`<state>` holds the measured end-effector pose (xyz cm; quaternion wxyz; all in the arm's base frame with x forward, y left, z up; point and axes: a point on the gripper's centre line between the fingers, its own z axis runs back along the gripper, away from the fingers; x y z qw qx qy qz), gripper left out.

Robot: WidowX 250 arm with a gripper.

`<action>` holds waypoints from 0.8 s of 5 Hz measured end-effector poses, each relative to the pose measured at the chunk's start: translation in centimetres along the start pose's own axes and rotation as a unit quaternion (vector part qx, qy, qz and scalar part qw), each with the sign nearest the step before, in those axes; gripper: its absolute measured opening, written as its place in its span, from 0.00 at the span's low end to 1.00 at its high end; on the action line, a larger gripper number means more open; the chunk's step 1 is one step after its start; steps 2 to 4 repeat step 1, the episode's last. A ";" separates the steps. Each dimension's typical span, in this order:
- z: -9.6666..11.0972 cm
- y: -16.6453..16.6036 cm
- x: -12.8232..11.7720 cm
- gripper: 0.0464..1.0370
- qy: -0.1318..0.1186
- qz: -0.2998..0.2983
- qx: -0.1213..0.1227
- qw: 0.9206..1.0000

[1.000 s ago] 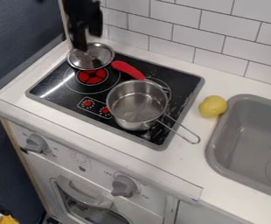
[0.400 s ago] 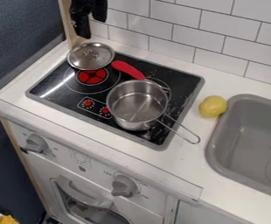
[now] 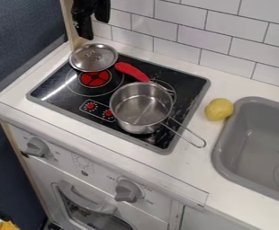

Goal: Take the lid to the upper left side of the burner

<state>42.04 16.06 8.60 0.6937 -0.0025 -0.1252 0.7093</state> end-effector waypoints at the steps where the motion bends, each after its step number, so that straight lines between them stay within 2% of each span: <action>1: 0.0 0.0 0.0 0.96 0.001 0.000 0.000 1.000; 4: 0.0 0.0 0.0 0.96 0.001 0.000 0.000 1.000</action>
